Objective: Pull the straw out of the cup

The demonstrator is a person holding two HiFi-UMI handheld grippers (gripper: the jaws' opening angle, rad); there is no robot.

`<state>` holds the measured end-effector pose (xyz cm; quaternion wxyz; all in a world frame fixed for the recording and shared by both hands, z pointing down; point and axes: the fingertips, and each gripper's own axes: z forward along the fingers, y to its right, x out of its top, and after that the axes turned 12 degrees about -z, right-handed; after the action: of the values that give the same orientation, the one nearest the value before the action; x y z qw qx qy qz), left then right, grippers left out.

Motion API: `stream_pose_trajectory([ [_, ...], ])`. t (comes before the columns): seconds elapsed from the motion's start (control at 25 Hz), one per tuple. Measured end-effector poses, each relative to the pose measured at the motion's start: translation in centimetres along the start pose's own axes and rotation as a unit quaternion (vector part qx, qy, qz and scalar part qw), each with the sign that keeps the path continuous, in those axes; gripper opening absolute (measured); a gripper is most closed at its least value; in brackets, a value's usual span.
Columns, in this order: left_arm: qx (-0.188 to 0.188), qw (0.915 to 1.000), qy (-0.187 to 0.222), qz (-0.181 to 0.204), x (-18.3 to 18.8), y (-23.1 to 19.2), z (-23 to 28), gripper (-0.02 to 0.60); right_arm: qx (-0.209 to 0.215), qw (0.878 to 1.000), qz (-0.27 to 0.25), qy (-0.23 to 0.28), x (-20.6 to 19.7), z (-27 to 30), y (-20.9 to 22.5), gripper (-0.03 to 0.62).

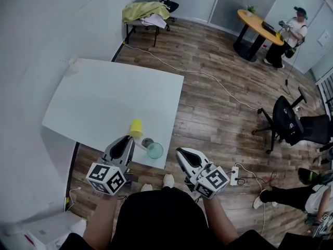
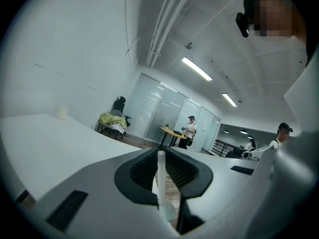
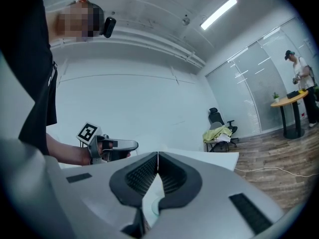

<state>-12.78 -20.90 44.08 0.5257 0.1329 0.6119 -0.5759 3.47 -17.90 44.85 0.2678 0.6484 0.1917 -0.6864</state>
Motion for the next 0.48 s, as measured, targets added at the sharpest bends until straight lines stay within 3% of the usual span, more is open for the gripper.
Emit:
stream_pose_trajectory([
  [0.48, 0.009, 0.9998, 0.018, -0.005, 0.6, -2.1, -1.9, 0.058, -0.001, 1.000, 0.000, 0.011, 1.0, 0.1, -0.1, 0.021],
])
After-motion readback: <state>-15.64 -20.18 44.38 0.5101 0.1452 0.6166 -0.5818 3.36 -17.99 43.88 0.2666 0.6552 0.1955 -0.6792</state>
